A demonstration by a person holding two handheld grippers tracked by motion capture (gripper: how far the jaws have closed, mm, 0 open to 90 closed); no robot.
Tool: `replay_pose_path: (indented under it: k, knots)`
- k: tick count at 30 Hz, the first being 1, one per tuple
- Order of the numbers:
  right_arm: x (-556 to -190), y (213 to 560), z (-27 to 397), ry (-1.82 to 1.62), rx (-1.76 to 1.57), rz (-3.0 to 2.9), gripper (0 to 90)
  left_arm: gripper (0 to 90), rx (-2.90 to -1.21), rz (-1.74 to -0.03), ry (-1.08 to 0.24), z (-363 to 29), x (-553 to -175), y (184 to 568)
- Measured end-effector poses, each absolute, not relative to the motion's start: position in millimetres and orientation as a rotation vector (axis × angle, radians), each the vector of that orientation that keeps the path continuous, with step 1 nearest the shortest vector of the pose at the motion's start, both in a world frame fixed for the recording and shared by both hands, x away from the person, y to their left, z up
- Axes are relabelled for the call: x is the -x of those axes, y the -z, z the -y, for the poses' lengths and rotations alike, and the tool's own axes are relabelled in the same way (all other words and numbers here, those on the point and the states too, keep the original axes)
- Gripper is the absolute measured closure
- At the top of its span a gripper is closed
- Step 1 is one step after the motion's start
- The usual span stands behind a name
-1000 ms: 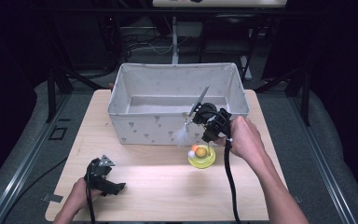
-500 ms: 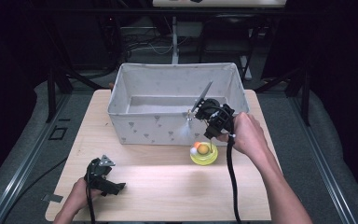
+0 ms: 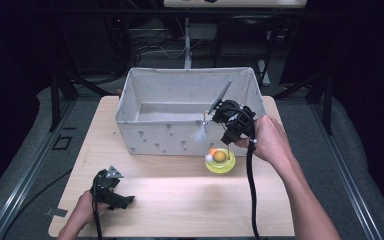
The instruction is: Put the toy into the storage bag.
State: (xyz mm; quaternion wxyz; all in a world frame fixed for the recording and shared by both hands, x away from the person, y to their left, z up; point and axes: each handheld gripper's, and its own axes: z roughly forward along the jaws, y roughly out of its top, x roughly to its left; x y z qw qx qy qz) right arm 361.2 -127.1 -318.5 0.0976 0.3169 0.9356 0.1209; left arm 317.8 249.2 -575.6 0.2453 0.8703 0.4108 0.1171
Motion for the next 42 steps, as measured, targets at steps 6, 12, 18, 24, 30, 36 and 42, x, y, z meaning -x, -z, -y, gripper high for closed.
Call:
replay_pose_path:
  k: [6,12,18,24,30,36,42]
  knots:
    - [-360,308,129,-0.372,-0.932,-2.762,87.8,0.0,-2.375,-1.124,-0.317,-249,-318,576]
    - [-359,303,130,-0.364,-0.924,-2.764,87.8,0.0,-2.374,-1.124,-0.316,-249,-318,576]
    - [-358,296,133,-0.39,-0.921,-2.755,87.8,0.0,-2.373,-1.124,-0.317,-249,-318,576]
    - [-358,287,135,-0.395,-0.92,-2.757,87.8,0.0,-2.377,-1.119,-0.318,-249,-318,576]
    - [-362,282,133,-0.37,-0.911,-2.773,87.8,0.0,-2.376,-1.121,-0.318,-249,-318,576]
    - [-365,278,132,-0.359,-0.909,-2.785,87.8,0.0,-2.376,-1.121,-0.317,-249,-318,576]
    - [-368,267,132,-0.368,-0.911,-2.773,87.8,0.0,-2.377,-1.121,-0.319,-249,-318,576]
